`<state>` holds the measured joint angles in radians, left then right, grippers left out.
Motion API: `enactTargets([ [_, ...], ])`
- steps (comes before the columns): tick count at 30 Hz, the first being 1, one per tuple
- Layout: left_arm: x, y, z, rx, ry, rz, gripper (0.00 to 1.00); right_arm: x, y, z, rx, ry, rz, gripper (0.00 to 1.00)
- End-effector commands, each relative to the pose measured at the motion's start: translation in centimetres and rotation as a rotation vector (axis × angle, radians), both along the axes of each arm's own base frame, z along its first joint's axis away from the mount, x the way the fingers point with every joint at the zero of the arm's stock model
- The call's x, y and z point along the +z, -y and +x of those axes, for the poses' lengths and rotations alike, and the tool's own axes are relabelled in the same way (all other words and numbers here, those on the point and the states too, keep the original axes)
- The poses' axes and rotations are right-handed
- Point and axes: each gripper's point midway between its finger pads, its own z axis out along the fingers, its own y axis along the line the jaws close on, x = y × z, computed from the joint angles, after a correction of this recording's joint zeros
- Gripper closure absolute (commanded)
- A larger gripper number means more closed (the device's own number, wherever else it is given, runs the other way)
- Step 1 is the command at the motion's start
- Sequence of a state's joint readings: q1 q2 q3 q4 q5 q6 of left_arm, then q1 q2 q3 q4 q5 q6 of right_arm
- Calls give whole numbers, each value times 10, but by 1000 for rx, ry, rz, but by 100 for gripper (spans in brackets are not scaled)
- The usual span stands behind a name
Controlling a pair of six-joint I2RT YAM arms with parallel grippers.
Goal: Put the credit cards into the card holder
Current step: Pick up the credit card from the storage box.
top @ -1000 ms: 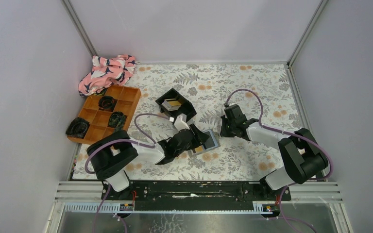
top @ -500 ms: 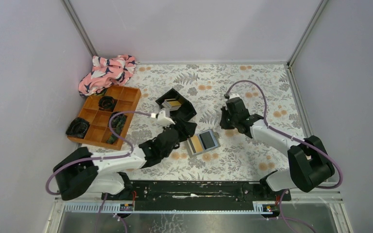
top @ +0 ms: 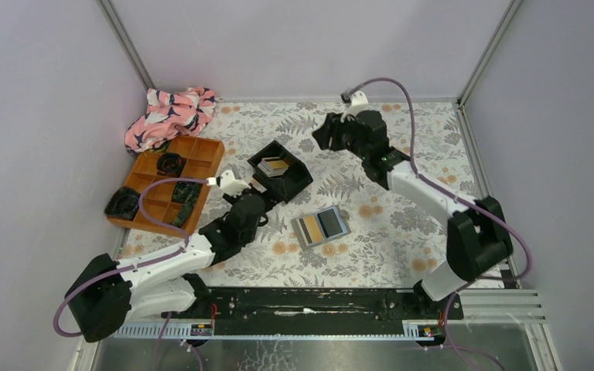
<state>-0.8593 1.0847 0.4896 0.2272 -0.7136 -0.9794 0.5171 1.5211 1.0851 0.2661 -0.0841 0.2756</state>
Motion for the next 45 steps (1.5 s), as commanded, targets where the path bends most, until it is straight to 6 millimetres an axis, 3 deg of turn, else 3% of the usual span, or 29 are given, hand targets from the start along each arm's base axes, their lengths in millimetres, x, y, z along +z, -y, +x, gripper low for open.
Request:
enactTargets([
  [1, -5, -34, 10, 110, -14, 50, 4, 43, -52, 32, 159, 111, 84, 45],
  [3, -12, -43, 12, 137, -33, 49, 1, 39, -68, 42, 191, 86, 85, 45],
  [6, -21, -56, 16, 169, -54, 44, 0, 32, -93, 51, 213, 86, -12, 64],
  [12, -34, -65, 15, 191, -65, 4, 1, -3, -139, 46, 274, 88, -206, 63],
  [17, -41, -71, 13, 213, -78, -19, 6, -31, -159, 41, 324, 34, -275, 61],
  [26, -50, -74, 12, 217, -99, -12, 8, -82, -171, 37, 372, -52, -343, 60],
  [45, -61, -74, 14, 204, -110, -31, 9, -130, -182, 33, 429, -217, -324, 48],
])
